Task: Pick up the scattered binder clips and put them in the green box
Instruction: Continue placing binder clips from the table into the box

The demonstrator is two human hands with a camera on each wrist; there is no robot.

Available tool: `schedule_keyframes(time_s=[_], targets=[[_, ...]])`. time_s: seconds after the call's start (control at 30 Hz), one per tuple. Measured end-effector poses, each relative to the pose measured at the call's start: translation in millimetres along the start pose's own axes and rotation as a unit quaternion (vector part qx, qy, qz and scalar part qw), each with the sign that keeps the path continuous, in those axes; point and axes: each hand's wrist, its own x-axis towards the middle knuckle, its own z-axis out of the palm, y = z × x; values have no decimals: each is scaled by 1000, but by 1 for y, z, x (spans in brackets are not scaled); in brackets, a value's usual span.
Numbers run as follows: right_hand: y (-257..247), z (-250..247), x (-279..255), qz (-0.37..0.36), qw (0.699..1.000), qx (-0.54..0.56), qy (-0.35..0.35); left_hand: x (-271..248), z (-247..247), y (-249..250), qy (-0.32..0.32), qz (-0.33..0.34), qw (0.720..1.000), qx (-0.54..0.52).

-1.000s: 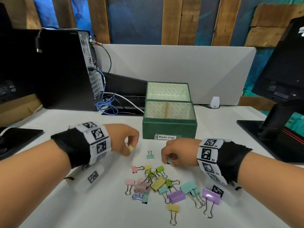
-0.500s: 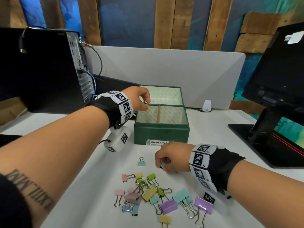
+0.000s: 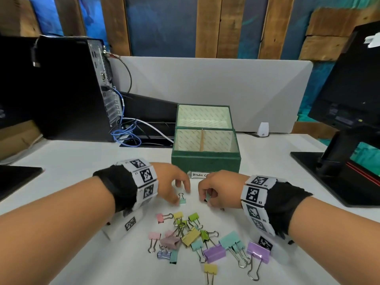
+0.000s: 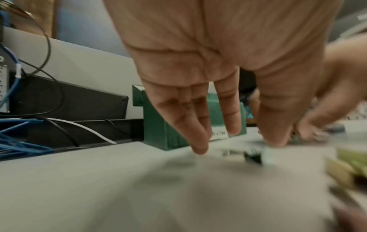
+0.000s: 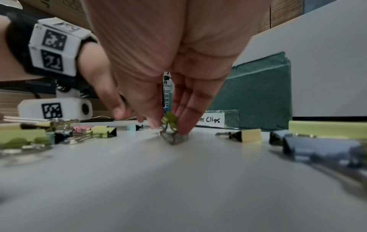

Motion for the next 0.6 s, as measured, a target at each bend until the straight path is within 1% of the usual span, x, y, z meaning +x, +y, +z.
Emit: schedule_keyframes(time_s=[0.07,0.17,0.37,0.53,0.6], targets=[[-1,-1,0,1,1000,-6,10,1,7,5,-12,6,1000,12],[0,0,1,6,1000,-11,18,3,9,7,-8,15,1000,20],[5,-2,0,20,999,-19,25,7,16,4,40,-4,999,29],[18,-16,-1,35,996,-2,82,3,14,3,47,1,999,8],[20,-21,-2,37,995,5,87,1,14,3,51,-1,999,1]])
